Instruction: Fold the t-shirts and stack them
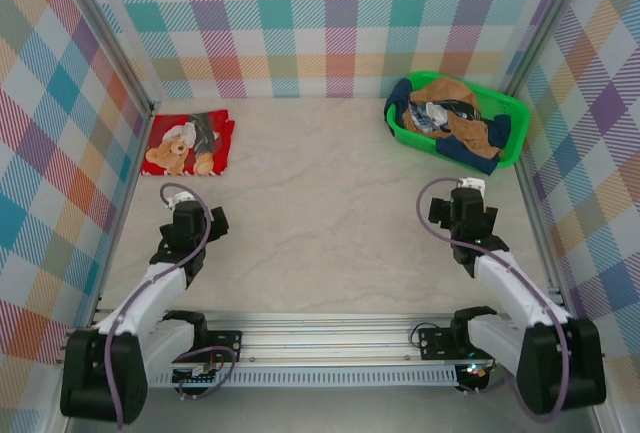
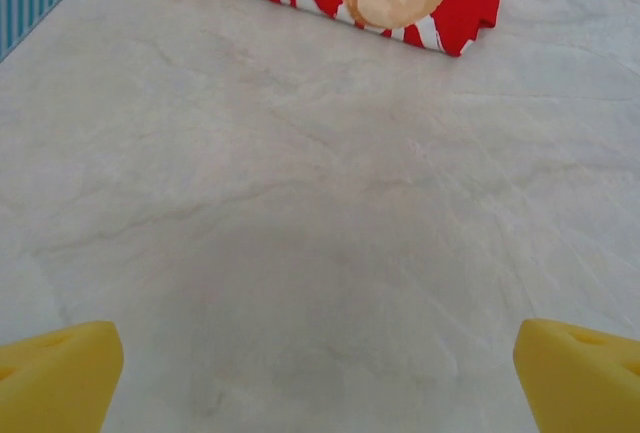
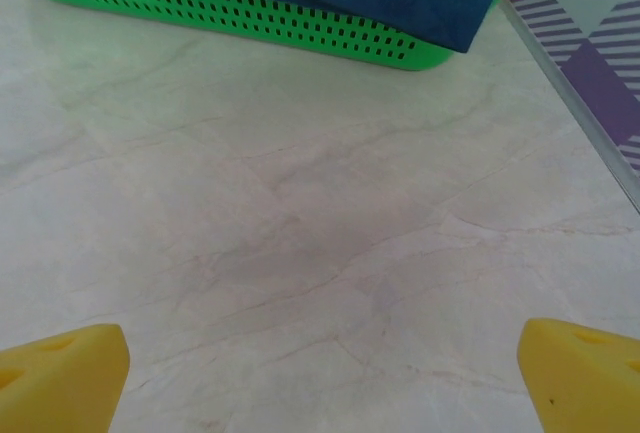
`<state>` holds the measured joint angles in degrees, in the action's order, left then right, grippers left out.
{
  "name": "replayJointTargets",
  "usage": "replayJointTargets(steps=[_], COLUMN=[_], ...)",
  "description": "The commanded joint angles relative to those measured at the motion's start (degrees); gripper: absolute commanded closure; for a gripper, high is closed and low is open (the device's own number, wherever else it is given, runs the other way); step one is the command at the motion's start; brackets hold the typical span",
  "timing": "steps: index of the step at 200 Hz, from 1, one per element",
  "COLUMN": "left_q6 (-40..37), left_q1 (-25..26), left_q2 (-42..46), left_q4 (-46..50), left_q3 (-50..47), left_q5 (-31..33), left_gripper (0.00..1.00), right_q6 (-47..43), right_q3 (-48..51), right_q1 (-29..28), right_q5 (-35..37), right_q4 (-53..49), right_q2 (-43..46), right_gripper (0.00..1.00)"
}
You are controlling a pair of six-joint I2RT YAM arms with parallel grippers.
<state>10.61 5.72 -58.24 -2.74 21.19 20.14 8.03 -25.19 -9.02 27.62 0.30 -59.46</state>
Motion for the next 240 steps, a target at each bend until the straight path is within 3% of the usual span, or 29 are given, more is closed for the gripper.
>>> replayJointTargets(steps=[1, 33, 69, 81, 94, 109, 122, 130, 142, 240], left_q6=[-2.1, -0.8, -4.9, -5.6, -6.6, -7.8, -8.0, -9.5, -9.1, -9.5], left_q1=[-0.8, -2.6, -4.3, -4.2, -3.4, -2.7, -1.8, -0.6, -0.6, -0.4], left_q2=[-8.4, -17.7, -23.6, -25.0, -26.4, -32.5, -30.1, -32.3, -31.2, -31.2], left_q4=[-19.2, -30.2, -38.2, -44.5, -49.7, -59.7, -44.8, -48.4, -45.5, -46.2], left_q3=[-0.9, 0.9, 1.8, -0.9, -2.9, -4.5, 0.7, 1.3, 1.8, 1.3], left_q5=[-1.0, -3.3, -5.8, -7.0, -6.5, -5.1, -5.2, -3.7, -3.9, -3.8], left_gripper=[0.00, 0.00, 0.00, 0.00, 0.00, 0.00, 0.00, 0.00, 0.00, 0.00], right_q6=[-3.2, -3.6, -3.5, -4.0, -5.1, -4.3, -3.5, -4.2, -4.4, -5.1], right_q3=[1.3, 3.6, 3.6, 4.9, 4.4, 8.0, 5.9, 5.1, 3.2, 2.9], right_q1=[2.1, 5.7, 7.7, 7.9, 7.9, 7.9, 8.2, 8.1, 7.8, 7.5], right_q5=[-3.4, -9.2, -15.8, -17.2, -20.1, -18.1, -17.9, -17.9, -18.0, -19.1], right_q4=[16.9, 31.5, 44.7, 50.5, 49.2, 61.4, 52.9, 54.3, 49.7, 49.5], right_q2=[-5.6, -13.6, -21.4, -24.4, -24.7, -29.5, -27.3, -28.9, -28.3, -28.5], right_gripper=[0.00, 0.00, 0.00, 0.00, 0.00, 0.00, 0.00, 0.00, 0.00, 0.00])
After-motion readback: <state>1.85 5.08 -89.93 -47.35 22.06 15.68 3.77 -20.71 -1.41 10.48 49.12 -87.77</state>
